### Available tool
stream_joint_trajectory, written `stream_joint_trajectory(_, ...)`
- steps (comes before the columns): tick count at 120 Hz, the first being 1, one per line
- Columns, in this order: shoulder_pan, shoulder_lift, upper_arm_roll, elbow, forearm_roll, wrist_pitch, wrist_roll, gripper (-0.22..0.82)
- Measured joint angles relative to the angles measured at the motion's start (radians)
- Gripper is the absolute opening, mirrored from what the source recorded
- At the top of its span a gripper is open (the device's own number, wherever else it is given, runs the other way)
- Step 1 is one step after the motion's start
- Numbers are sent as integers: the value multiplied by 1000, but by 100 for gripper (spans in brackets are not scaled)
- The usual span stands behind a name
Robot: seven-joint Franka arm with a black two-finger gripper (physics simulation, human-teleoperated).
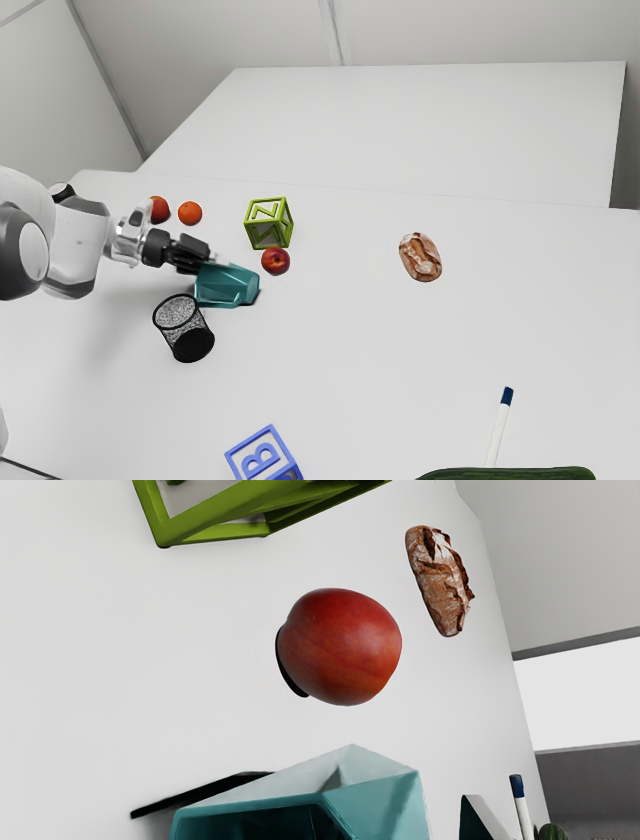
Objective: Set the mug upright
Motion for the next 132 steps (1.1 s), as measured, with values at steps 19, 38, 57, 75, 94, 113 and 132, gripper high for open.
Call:
stream_joint_trajectory(19,3,-1,0,-1,-5,-3,30,-6)
stream_joint_trajectory(38,0,-5,-1,-2,-10,-6,53,-11)
stream_joint_trajectory(57,-3,-63,-5,-10,-17,-26,71,-13)
stream_joint_trajectory(75,-12,-181,-18,-57,-19,-34,82,-14)
stream_joint_trajectory(94,-165,-317,-68,-52,306,97,29,-15)
stream_joint_trajectory(113,-368,-350,-120,-53,893,311,-158,-17)
stream_joint_trajectory(132,-469,-353,-125,-111,1194,478,-406,-17)
